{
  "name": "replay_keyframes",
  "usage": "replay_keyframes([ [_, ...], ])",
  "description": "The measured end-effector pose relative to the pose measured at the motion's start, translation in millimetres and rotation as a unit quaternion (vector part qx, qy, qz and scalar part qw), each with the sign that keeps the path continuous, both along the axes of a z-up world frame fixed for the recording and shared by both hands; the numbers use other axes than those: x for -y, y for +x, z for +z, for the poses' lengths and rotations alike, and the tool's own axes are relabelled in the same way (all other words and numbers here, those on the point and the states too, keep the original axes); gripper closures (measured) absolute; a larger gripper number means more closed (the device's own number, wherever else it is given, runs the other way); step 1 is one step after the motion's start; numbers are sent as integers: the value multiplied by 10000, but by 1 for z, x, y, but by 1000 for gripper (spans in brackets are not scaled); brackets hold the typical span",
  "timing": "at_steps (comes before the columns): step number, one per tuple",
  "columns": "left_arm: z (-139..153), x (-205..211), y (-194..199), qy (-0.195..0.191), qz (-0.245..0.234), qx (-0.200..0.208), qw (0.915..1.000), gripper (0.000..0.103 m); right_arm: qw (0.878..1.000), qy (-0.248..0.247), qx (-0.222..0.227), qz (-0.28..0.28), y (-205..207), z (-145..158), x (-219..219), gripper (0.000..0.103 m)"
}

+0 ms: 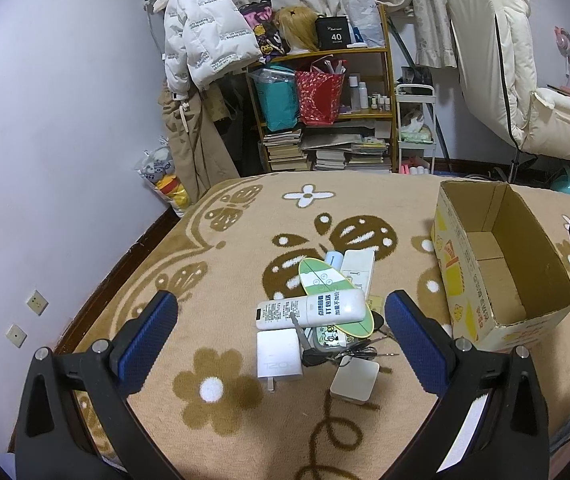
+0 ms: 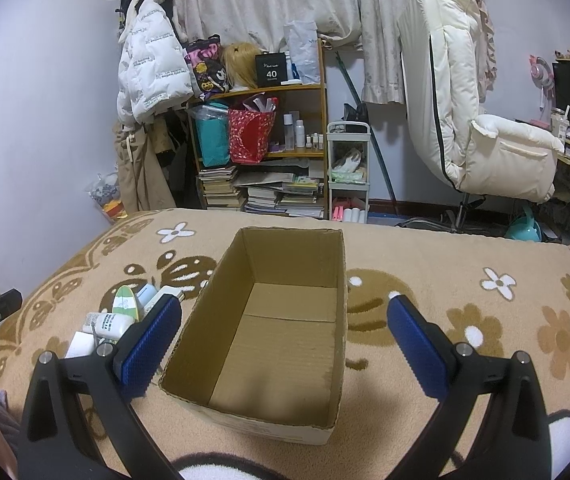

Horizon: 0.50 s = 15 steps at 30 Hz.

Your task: Organize rigid objects

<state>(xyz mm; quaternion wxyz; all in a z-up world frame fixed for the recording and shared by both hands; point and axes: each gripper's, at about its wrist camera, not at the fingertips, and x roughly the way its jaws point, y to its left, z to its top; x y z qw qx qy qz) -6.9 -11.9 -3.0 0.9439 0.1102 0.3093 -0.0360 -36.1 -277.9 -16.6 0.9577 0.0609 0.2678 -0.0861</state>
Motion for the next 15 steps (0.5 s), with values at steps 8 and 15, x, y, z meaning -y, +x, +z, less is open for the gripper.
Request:
replay_keyframes([
  [8, 0, 0, 0, 0, -4, 3, 10000, 1, 10000, -3, -5, 6, 0, -1, 0, 0],
  [15, 0, 1, 0, -2, -5, -4, 10000, 1, 10000, 2, -7, 5, 1, -1, -1, 0],
])
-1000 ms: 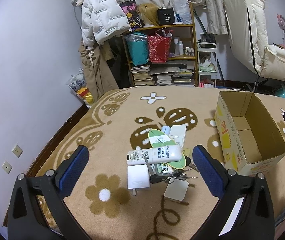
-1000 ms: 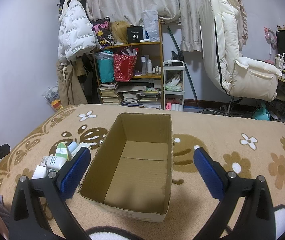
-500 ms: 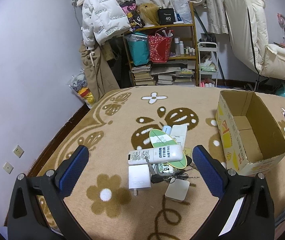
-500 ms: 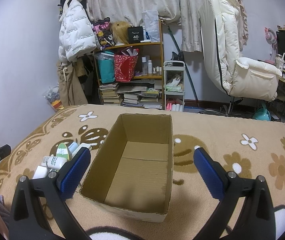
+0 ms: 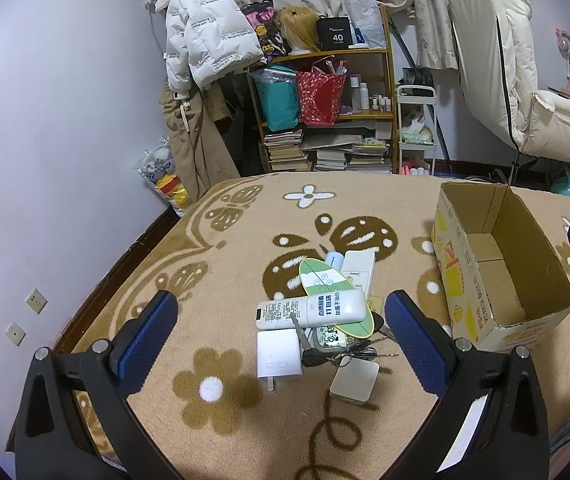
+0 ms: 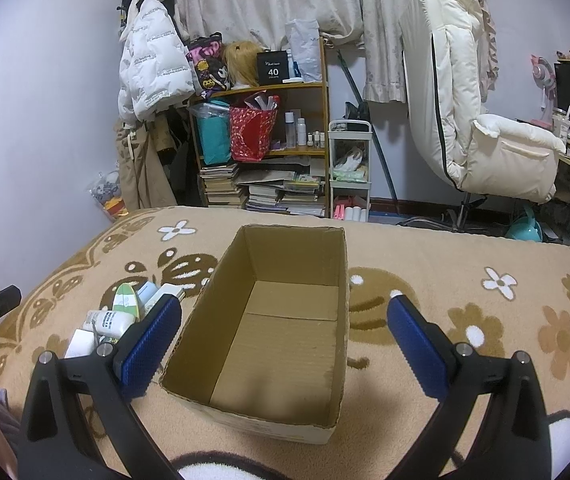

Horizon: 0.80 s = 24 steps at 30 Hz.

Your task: Organize rigid objects

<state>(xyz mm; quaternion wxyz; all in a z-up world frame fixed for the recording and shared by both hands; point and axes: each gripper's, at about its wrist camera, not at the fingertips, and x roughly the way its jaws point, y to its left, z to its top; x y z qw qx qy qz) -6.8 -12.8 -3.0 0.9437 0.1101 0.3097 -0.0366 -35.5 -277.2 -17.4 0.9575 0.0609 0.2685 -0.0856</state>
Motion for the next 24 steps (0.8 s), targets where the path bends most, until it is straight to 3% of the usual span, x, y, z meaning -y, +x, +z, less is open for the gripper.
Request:
replay_keyframes([
  [24, -1, -1, 0, -19, 2, -12, 10000, 1, 10000, -20, 8, -11, 5, 0, 3, 0],
])
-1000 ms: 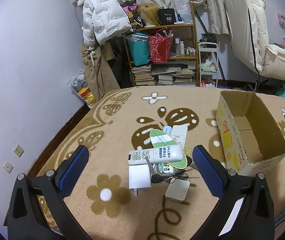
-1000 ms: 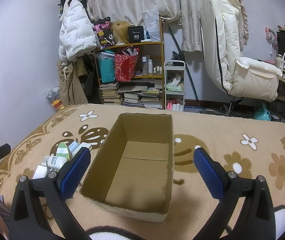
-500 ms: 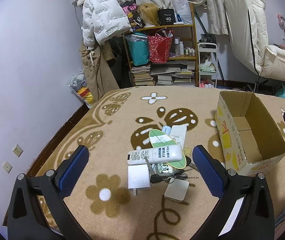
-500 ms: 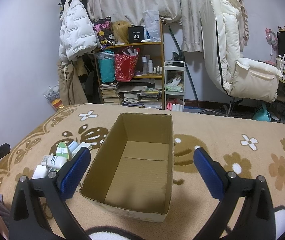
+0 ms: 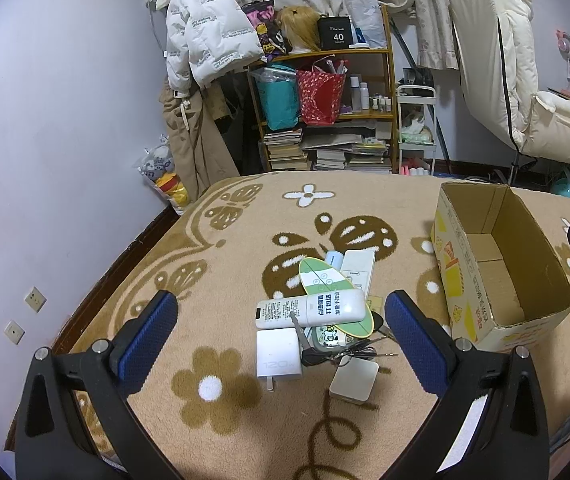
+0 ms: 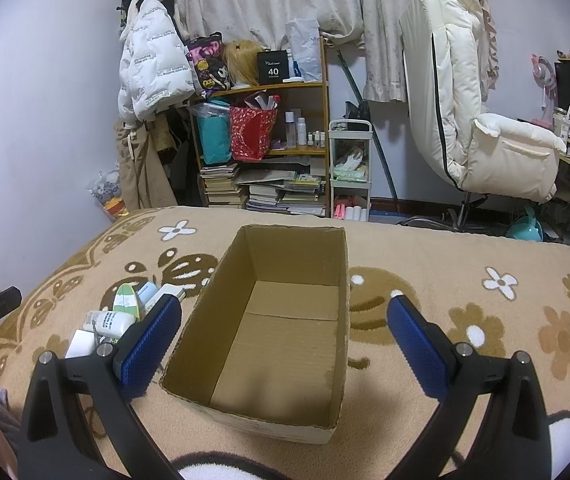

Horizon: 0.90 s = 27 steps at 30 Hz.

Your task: Organize rigid objects

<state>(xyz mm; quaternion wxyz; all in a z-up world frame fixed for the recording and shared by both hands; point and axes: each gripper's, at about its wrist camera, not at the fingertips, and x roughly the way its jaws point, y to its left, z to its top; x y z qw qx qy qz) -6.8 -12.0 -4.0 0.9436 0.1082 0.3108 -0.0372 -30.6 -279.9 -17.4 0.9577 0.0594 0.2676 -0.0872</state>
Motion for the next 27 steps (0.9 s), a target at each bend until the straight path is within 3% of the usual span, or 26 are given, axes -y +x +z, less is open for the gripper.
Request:
replay_keyframes([
  [11, -5, -3, 26, 0, 110, -208, 9997, 1, 9999, 34, -93, 75, 16, -10, -9, 0],
  [14, -8, -3, 39, -23, 153, -305, 9994, 1, 9998, 55, -167, 131, 42, -17, 1, 0],
  [21, -23, -10, 70, -176, 361, -665, 9970, 1, 9970, 113, -730, 248, 75, -29, 18, 0],
  [27, -45, -29, 108, -530, 762, -1165, 9888, 1, 9904, 309, -1344, 128, 95, -53, 38, 0],
])
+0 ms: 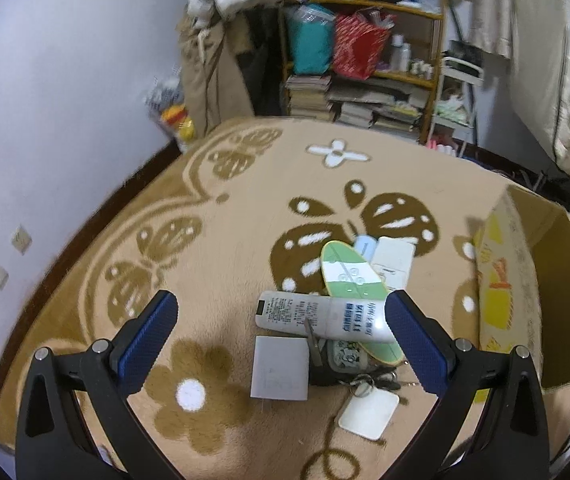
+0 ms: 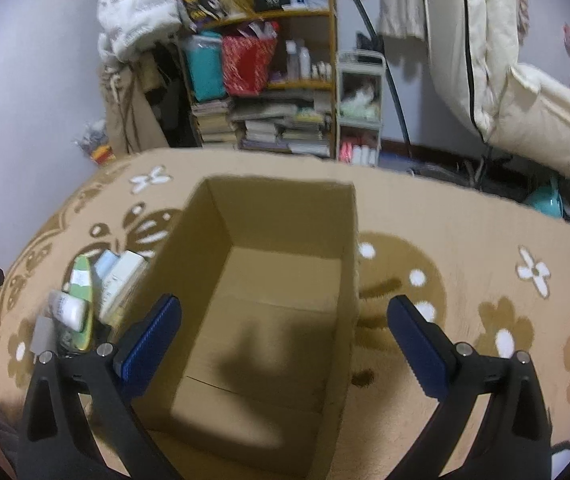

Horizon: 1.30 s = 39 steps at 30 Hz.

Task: Organize rigid objects
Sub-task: 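Reach the left gripper to the white charger and grasp it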

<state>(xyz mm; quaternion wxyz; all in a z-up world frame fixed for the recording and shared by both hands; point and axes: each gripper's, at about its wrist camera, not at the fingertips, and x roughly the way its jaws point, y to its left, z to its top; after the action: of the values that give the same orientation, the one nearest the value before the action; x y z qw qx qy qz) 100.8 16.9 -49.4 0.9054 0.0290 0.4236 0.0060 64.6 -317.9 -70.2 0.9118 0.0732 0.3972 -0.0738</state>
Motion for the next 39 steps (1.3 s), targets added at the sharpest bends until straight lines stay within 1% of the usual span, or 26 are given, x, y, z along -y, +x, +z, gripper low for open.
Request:
replay_keyframes([
  [5, -26, -18, 26, -185, 336, -484, 9981, 1, 9990, 207, -384, -75, 9, -15, 15, 0],
  [7, -36, -25, 33, -185, 435, -644, 9968, 1, 9981, 343, -501, -69, 13, -20, 19, 0],
  [8, -39, -26, 35, -153, 468, -702, 9963, 1, 9974, 427, -568, -67, 16, -22, 22, 7],
  [9, -43, -27, 38, -123, 479, -788, 9957, 1, 9966, 518, -641, -70, 17, -24, 24, 11],
  [10, -48, -28, 40, -96, 499, -901, 9946, 1, 9955, 611, -721, -93, 19, -27, 28, 12],
  [11, -52, -28, 41, -93, 510, -988, 9938, 1, 9946, 678, -774, -114, 20, -29, 31, 15],
  [12, -57, -29, 42, -58, 520, -1095, 9926, 1, 9938, 741, -823, -128, 20, -31, 33, 24],
  [13, -60, -30, 42, -14, 525, -1157, 9919, 1, 9929, 764, -896, -152, 21, -33, 35, 29],
  [15, -69, -31, 43, 139, 537, -1280, 9902, 1, 9920, 775, -987, -139, 21, -36, 36, 50],
  [16, -74, -31, 43, 225, 564, -1356, 9889, 1, 9918, 768, -1017, -132, 22, -37, 36, 55],
  [18, -82, -32, 44, 262, 583, -1533, 9861, 1, 9912, 688, -1118, -147, 24, -39, 35, 72],
  [21, -91, -32, 43, 313, 587, -1738, 9825, 1, 9913, 559, -1175, -184, 23, -39, 36, 82],
  [24, -99, -26, 41, 478, 475, -1882, 9798, 1, 9910, 633, -1163, -212, 24, -39, 39, 88],
  [26, -103, -22, 40, 592, 419, -1961, 9779, 1, 9915, 514, -1182, -180, 26, -39, 36, 91],
  [28, -111, -18, 41, 730, 388, -2064, 9750, 0, 9924, 339, -1181, -95, 29, -38, 30, 92],
  [30, -115, -17, 41, 712, 392, -2141, 9734, 0, 9927, 153, -1199, 35, 32, -38, 22, 93],
  [33, -116, -18, 40, 668, 446, -2148, 9733, 0, 9924, -114, -1209, 221, 36, -39, 11, 95],
  [36, -121, -19, 39, 648, 455, -2183, 9727, 0, 9924, -137, -1198, 230, 35, -38, 9, 95],
  [38, -124, -21, 40, 617, 473, -2197, 9725, 0, 9928, -49, -1181, 216, 35, -39, 8, 95],
  [39, -125, -21, 40, 552, 488, -2207, 9726, 6, 9928, -16, -1179, 208, 36, -39, 8, 95],
])
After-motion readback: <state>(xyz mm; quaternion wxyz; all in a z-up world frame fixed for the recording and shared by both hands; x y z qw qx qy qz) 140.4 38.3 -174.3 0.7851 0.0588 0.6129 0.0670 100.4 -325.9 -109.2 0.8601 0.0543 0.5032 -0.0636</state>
